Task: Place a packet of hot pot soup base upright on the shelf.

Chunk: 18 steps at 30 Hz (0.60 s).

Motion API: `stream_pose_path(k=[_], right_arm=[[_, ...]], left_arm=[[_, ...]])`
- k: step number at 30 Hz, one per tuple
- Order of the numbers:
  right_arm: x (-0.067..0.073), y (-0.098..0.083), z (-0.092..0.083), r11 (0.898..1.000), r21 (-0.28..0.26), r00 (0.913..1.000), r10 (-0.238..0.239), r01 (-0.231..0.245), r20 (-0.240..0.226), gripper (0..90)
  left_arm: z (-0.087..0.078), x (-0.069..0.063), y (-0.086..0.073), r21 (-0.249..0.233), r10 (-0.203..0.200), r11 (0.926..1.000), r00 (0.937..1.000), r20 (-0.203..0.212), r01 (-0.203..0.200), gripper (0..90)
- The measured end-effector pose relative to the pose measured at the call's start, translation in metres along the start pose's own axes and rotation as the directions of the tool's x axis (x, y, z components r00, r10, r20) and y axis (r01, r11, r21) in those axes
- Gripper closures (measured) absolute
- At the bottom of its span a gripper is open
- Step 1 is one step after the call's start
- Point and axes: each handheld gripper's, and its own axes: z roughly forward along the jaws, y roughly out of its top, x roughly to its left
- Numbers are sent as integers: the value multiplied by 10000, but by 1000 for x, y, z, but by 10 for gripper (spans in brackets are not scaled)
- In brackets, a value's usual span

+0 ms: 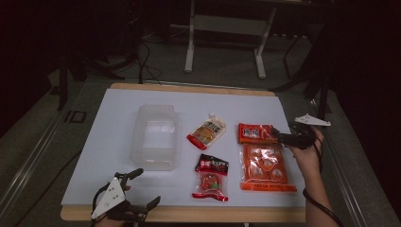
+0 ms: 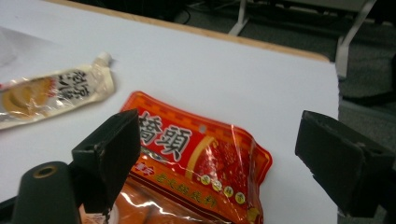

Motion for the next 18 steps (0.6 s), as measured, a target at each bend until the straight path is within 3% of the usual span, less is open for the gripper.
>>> stream_pose_path(k=[7,13,18], right_arm=[[-10,-19,21,9962,816,9994,298,-311,164,150],[-15,-32,36,9907,1150,9971,697,-729,308,173],[-16,-38,46,9860,1556,9974,538,-606,478,173]], left_arm=[[0,-1,0,70,43,10000,10000,3,-43,9],[0,-2,-1,142,99,9999,9999,25,-99,9],[0,-2,-1,139,60,9999,10000,27,-61,9]])
